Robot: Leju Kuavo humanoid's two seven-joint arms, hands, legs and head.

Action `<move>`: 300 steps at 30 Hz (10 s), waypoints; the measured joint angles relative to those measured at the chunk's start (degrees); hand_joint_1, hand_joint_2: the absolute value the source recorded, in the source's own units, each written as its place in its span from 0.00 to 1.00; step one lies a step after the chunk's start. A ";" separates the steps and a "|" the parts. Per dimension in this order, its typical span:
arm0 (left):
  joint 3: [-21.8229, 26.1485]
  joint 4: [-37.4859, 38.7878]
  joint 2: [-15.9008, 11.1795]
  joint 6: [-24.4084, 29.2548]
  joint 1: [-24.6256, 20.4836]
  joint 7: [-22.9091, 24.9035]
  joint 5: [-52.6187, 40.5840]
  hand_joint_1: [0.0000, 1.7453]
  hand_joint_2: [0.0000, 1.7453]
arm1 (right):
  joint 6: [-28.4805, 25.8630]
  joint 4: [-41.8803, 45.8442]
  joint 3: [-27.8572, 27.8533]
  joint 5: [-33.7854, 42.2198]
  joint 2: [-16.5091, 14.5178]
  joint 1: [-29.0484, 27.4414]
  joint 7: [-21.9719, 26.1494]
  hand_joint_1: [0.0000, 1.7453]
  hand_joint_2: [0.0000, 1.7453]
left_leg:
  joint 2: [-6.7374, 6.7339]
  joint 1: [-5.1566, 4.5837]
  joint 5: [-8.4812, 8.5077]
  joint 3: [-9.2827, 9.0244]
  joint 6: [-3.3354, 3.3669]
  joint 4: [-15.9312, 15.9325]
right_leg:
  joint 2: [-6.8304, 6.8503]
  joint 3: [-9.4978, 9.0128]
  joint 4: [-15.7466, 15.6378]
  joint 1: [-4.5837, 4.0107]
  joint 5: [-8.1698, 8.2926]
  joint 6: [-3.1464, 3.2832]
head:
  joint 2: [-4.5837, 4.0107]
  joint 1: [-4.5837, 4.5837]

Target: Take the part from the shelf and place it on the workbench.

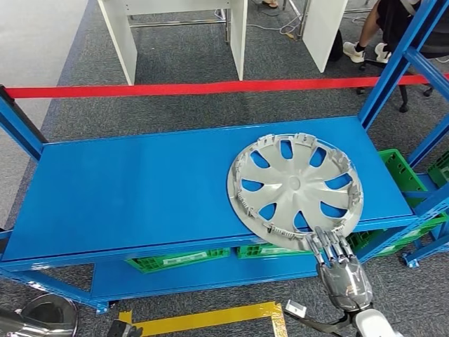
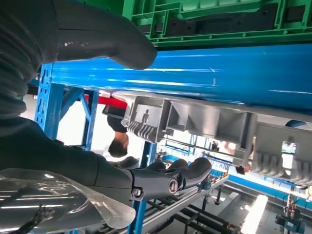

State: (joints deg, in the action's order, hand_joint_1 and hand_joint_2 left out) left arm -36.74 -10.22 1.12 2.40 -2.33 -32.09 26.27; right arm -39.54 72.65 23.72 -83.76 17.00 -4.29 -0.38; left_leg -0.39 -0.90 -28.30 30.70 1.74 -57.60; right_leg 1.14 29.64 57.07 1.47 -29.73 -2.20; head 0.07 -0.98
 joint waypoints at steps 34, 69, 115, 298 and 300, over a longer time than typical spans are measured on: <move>0.00 -0.76 0.21 -0.15 0.10 0.46 -0.58 0.00 0.00 | -0.08 -4.94 2.10 -0.09 -2.46 4.18 0.29 0.00 1.00 | 0.00 0.00 0.00 0.01 0.00 0.00 | 0.00 0.00 0.00 0.00 0.00 0.00 | 0.00 0.00; 0.00 -0.84 0.32 -0.69 0.61 0.86 -1.23 0.00 0.00 | -0.08 -9.21 1.62 -1.35 -4.67 8.94 -0.40 0.00 1.00 | 0.00 0.00 0.00 0.02 0.00 0.00 | 0.01 0.00 0.00 0.00 0.00 0.00 | 0.00 0.01; 1.37 -0.86 0.63 -0.77 1.69 -0.13 -0.79 0.00 0.00 | -0.08 28.58 -20.99 8.50 -22.84 -0.01 39.99 1.00 1.00 | 0.04 0.01 0.00 0.21 -0.01 0.00 | 0.04 0.19 0.02 -0.01 -0.01 0.01 | 0.00 0.01; 10.66 8.97 -0.69 2.05 -2.03 10.51 15.27 0.00 0.00 | -0.06 60.44 -37.32 18.75 -30.76 -21.81 40.36 1.00 1.00 | 0.47 -0.47 -1.71 -2.15 1.15 -1.05 | -0.44 2.50 1.12 -1.35 1.03 2.03 | 0.00 -0.52; 10.16 8.96 -0.76 2.17 -2.08 10.68 15.35 0.00 0.00 | -0.06 60.46 -37.46 18.75 -30.99 -21.90 40.36 1.00 1.00 | 0.47 -0.62 -0.69 -2.08 1.16 0.26 | -0.39 3.01 0.94 -1.06 1.73 1.29 | 0.00 -0.63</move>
State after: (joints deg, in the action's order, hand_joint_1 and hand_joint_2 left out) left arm -26.58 -1.26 0.36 4.58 -4.41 -21.40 41.62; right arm -39.60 133.11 -13.74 -65.00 -13.99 -26.19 39.98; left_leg 0.07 -1.52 -29.00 28.62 2.90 -57.34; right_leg 0.75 32.65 58.01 0.41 -28.00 -0.92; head 0.07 -1.61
